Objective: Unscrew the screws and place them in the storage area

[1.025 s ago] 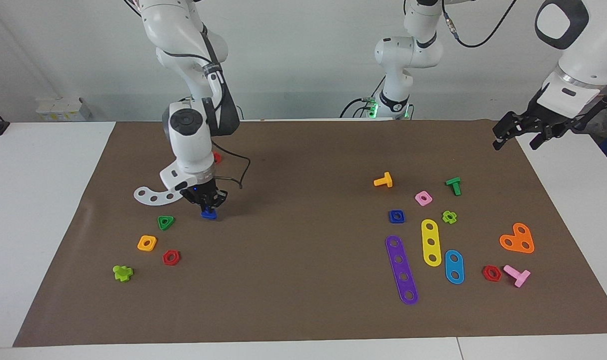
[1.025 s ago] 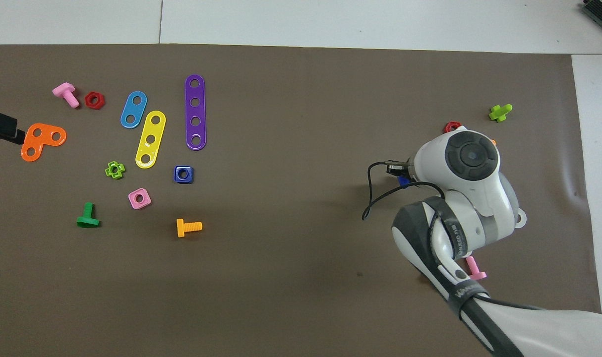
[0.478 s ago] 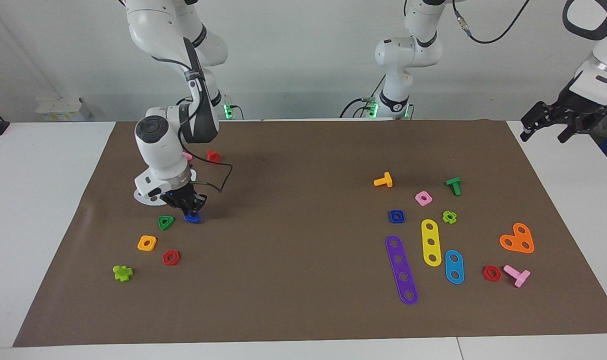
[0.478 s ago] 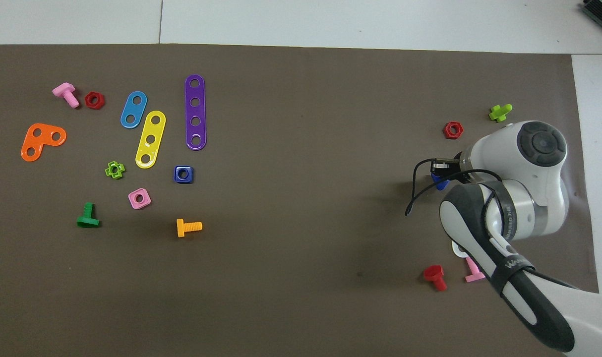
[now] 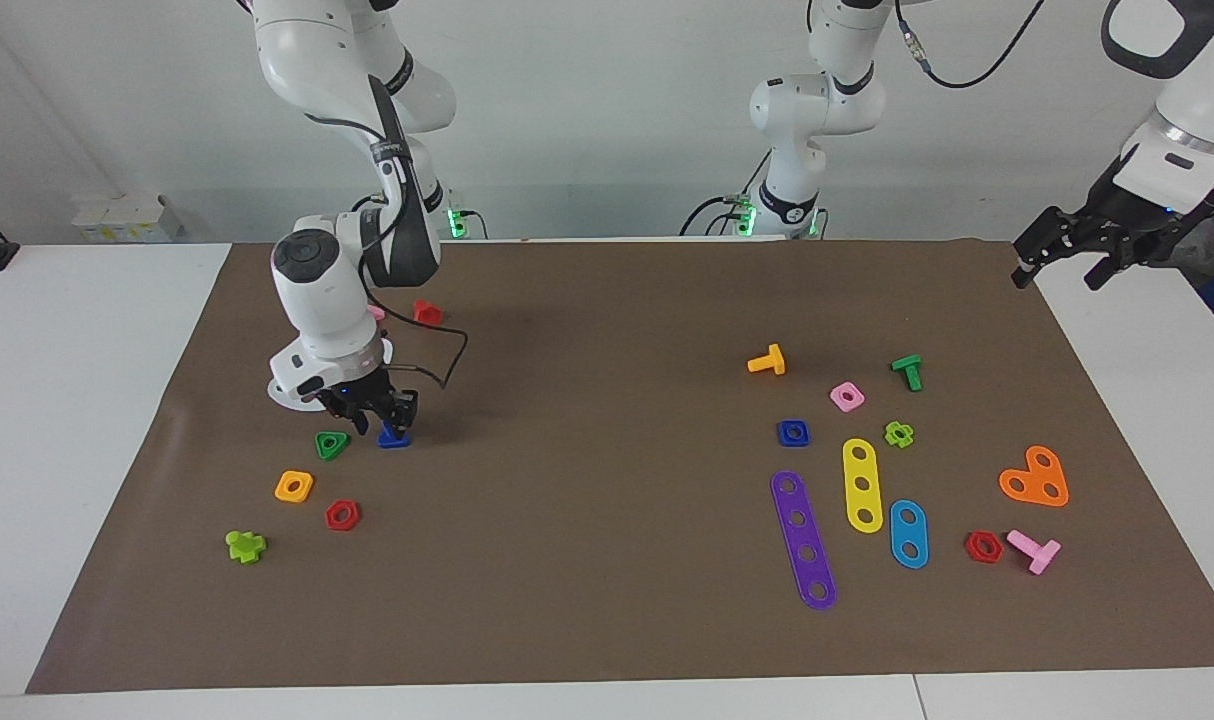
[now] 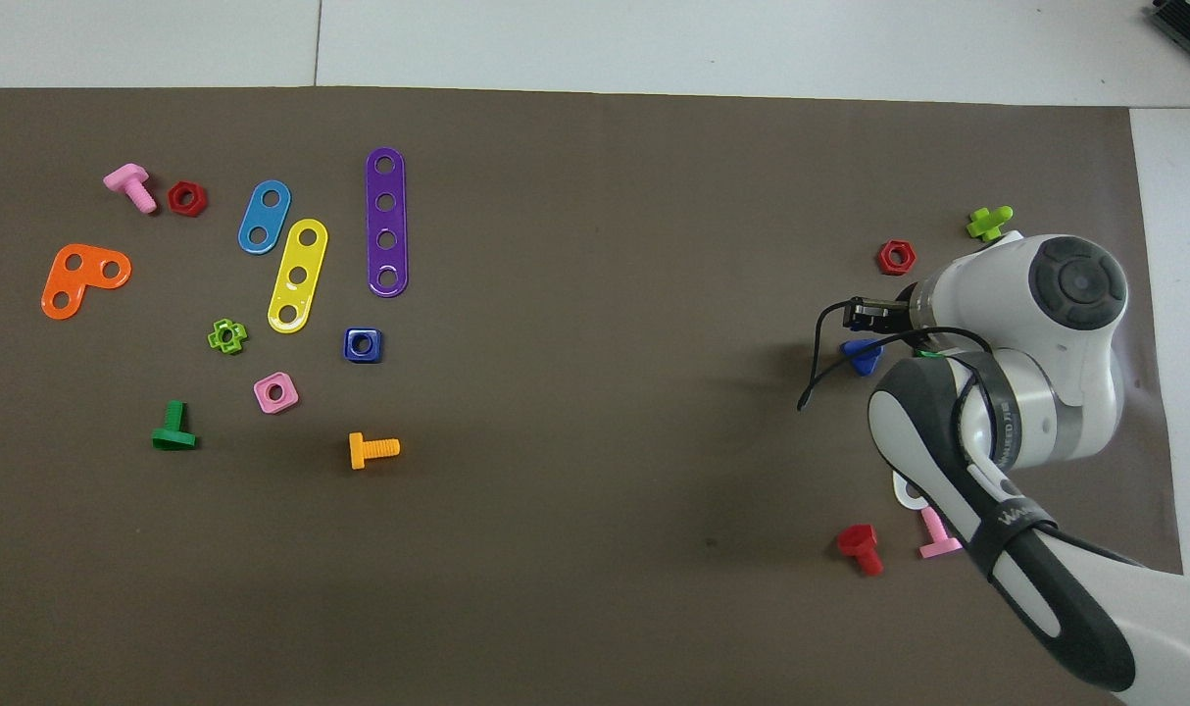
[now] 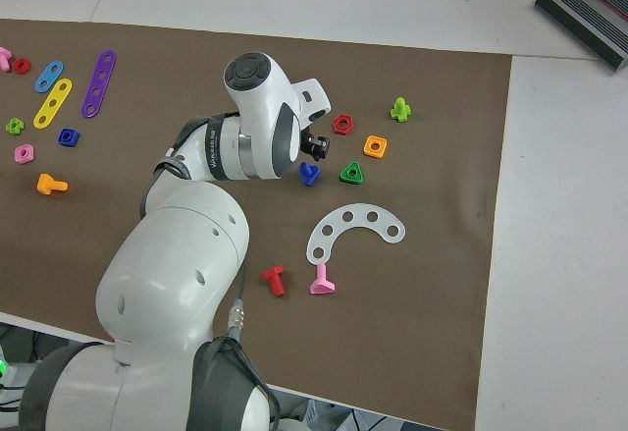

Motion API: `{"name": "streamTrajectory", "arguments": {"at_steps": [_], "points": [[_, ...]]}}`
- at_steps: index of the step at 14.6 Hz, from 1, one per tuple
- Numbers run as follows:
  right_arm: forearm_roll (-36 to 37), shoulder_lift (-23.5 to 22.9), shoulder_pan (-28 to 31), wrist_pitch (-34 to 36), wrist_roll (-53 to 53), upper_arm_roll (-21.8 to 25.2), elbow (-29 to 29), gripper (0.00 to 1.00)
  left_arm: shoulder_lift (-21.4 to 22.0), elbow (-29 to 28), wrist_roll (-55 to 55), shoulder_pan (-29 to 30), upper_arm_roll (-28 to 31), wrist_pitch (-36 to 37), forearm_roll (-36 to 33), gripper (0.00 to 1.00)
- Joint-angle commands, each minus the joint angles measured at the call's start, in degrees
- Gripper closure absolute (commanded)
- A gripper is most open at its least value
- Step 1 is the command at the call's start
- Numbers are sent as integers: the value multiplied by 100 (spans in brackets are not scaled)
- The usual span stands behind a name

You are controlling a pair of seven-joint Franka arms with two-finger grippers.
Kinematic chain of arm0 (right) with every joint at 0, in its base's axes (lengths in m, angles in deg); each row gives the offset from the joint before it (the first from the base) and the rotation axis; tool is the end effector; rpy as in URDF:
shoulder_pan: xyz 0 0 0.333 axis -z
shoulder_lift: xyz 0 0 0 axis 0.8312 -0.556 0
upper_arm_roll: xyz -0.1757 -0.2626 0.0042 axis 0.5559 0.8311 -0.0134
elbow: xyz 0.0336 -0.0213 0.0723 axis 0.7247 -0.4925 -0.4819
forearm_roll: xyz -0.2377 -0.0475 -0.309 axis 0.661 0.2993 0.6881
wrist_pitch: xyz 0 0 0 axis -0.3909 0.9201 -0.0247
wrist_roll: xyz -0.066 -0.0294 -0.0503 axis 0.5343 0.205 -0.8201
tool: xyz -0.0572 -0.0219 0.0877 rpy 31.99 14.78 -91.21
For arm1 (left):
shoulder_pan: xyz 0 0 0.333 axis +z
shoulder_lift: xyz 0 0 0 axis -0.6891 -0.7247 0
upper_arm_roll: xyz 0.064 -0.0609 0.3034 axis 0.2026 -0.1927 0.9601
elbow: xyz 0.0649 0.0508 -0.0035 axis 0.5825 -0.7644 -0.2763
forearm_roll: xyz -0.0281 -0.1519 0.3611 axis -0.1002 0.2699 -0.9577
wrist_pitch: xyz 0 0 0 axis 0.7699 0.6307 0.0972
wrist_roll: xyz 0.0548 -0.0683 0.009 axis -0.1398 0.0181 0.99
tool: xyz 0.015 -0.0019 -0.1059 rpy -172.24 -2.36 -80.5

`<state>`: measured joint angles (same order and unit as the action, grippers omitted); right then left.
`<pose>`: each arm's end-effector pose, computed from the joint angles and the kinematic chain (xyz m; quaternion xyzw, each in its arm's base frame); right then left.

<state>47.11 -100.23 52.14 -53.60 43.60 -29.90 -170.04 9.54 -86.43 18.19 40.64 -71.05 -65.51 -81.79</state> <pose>0.5908 0.0524 0.3574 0.9943 -0.0867 0.0605 0.0096 0.5830 0.0579 0.6443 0.9987 -0.0376 0.0180 0.0284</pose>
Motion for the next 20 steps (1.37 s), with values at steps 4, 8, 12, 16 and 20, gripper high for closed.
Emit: {"name": "streamTrajectory", "arguments": {"at_steps": [4,8,12,16,20], "points": [[-91,825,100,1349,173,-14,736,1,178,-100,-6,-200,-77,36,-16,0],[-109,1047,109,2842,173,-14,1807,0,187,-100,-33,-499,-86,63,-464,0],[-117,1012,127,3748,357,13,2634,0,195,-109,-33,-499,-86,63,-465,0],[-126,1143,197,4330,814,30,2813,0,248,-144,-33,-490,-86,54,-447,0],[-117,1284,144,4779,1025,-5,2733,0,309,-249,-33,-473,-86,19,-447,0]]}}
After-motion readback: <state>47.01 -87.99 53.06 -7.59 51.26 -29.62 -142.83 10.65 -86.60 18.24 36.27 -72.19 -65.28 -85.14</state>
